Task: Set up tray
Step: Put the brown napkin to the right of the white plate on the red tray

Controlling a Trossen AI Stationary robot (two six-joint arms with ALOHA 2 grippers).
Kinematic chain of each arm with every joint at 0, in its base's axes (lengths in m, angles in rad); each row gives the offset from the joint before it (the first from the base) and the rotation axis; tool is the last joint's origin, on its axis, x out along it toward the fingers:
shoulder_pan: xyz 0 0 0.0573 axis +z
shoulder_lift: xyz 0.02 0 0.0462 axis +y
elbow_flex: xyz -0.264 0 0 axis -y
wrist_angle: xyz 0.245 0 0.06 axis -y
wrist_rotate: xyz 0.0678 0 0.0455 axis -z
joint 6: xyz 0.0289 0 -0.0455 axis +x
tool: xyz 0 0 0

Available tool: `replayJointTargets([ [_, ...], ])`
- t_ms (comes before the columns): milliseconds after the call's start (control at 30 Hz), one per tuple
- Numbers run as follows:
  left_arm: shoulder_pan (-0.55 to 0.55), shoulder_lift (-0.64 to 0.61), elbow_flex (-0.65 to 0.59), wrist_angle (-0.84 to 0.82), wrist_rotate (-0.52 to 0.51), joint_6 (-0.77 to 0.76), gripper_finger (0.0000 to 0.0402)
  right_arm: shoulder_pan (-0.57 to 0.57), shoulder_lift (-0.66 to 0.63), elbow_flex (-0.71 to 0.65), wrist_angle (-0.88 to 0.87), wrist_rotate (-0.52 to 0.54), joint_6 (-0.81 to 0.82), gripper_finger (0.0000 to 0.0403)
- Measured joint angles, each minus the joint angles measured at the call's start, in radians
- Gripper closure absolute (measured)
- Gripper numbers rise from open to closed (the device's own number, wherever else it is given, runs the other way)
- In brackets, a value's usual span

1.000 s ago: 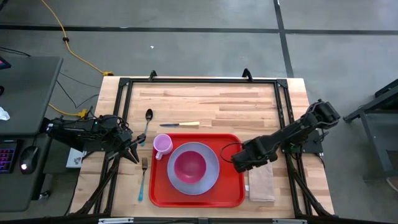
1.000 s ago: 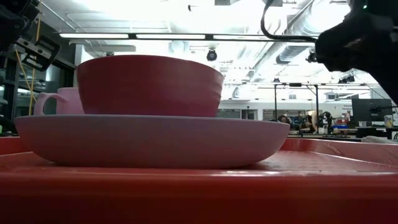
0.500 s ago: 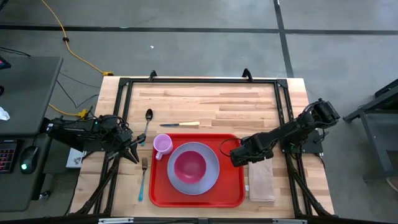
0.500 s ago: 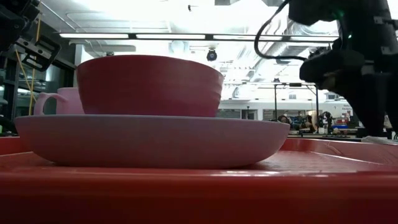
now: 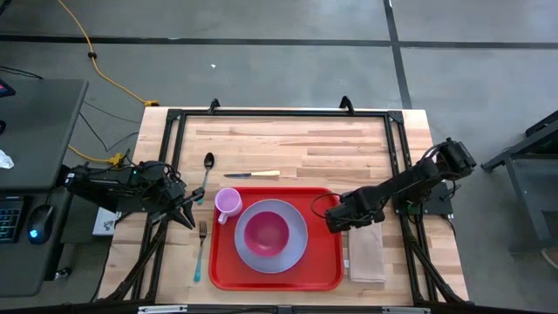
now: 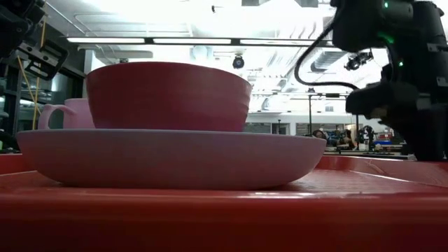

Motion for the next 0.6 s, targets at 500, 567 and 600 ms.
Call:
replayJointTargets([
  [500,0.000,0.000,0.000,0.001,-0.010,0.000,0.0328,0.000,-0.003,-0.061,0.066,-0.018,0.040,0.0279],
  [567,0.000,0.000,0.000,0.001,-0.011,0.000,0.0328,0.000,-0.003,-0.061,0.062,-0.014,0.041,0.0288],
  [600,0.000,0.000,0.000,0.000,-0.011,0.000,0.0328,0.000,-0.002,-0.061,0.062,-0.009,0.040,0.0293],
])
